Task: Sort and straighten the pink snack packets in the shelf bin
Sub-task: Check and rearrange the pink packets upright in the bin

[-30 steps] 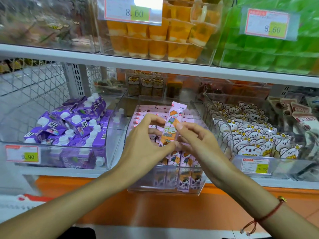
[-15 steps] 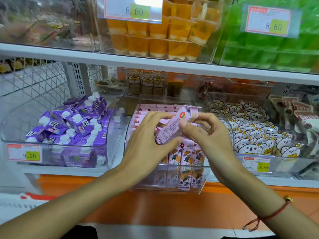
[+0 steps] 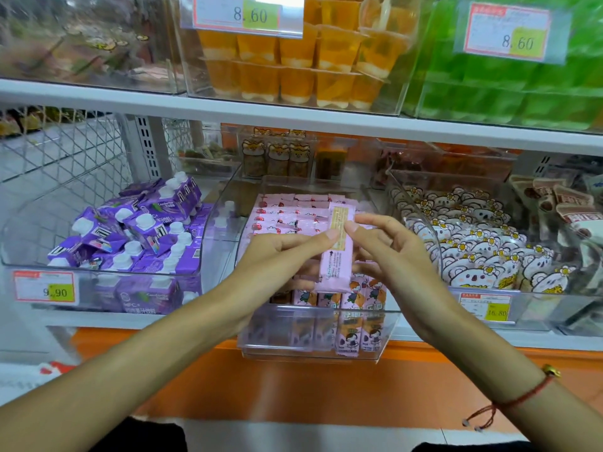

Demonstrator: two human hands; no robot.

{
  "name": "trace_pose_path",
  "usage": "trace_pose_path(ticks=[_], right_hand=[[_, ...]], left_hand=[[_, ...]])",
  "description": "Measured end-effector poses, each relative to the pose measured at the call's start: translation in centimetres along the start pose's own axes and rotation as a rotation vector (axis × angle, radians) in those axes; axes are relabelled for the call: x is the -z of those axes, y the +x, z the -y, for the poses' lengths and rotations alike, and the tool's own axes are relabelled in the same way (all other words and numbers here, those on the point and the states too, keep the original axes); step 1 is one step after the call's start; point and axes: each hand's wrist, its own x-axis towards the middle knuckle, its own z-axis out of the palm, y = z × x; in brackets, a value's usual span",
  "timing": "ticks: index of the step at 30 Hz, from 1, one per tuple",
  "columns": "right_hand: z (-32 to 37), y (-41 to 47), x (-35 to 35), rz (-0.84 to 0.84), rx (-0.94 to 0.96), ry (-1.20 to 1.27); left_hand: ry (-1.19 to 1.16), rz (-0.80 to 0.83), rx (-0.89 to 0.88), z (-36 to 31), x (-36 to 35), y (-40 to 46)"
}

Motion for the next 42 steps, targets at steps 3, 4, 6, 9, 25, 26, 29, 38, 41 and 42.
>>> trace_pose_path(ticks=[3, 4, 6, 9, 25, 26, 29, 38, 41, 42], right_hand=[[0.1, -0.2, 0.0, 0.036, 0.038, 0.005], [0.1, -0.3, -0.1, 0.060, 0.064, 0.004], [0.2, -0.6, -0.1, 0.099, 0.147, -0.044], [0.3, -1.0, -0.1, 0.132, 0.283, -0.134], [0.1, -1.2, -0.4, 0.095, 0.405, -0.320], [0.0, -1.3, -0.5, 0.098, 0.427, -0.329], [0.0, -1.2, -0.4, 0.110, 0.431, -0.328], [1.0, -0.6, 1.1, 0.078, 0.267, -0.266], [1.3, -0.7, 1.2, 0.057, 0.431, -0.538], [1.4, -0.8, 1.0, 0.066, 0.503, -0.617]], left_hand=[[0.008, -0.050, -0.087, -0.1, 0.2, 0.2], [0.025, -0.066, -0.130, 0.0, 0.4, 0.3], [0.083, -0.057, -0.216, -0.1, 0.7, 0.5], [0.222, 0.017, -0.342, -0.1, 1.0, 0.5], [-0.017, -0.155, -0.286, -0.9, 1.1, 0.3], [-0.035, -0.157, -0.263, -1.0, 1.1, 0.2], [-0.120, -0.164, -0.226, -1.1, 1.0, 0.1], [-0.156, -0.147, -0.312, -1.7, 1.4, 0.1], [0.024, -0.280, -0.471, -1.5, -0.1, 0.2], [0.066, -0.290, -0.505, -1.4, -0.7, 0.2]])
